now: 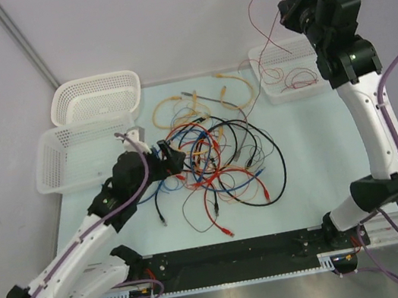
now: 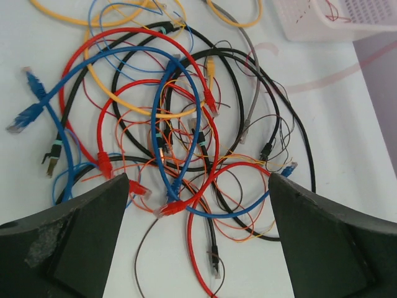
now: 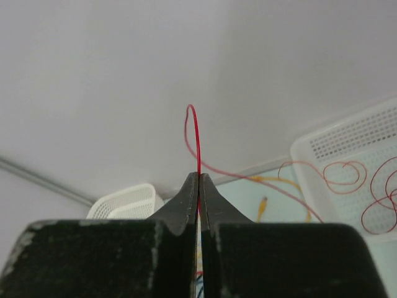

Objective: Untangle the cables

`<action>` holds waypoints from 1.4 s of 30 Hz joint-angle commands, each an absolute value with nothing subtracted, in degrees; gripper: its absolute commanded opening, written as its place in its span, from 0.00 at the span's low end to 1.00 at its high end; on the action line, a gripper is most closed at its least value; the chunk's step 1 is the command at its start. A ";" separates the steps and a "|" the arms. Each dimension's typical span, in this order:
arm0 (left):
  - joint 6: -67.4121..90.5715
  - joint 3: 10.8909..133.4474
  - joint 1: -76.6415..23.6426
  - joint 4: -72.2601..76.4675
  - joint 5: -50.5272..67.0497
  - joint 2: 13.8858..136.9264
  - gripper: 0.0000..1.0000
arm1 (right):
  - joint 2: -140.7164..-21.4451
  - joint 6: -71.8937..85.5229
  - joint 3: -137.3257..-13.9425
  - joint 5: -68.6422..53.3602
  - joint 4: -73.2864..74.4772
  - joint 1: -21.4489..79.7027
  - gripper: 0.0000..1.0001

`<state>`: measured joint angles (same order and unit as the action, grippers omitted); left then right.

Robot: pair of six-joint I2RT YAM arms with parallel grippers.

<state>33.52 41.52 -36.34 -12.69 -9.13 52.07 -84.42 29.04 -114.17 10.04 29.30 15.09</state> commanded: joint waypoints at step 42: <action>35.42 35.68 -36.04 -8.96 -6.51 53.44 1.00 | -116.80 34.28 -114.78 7.46 14.58 -6.42 0.62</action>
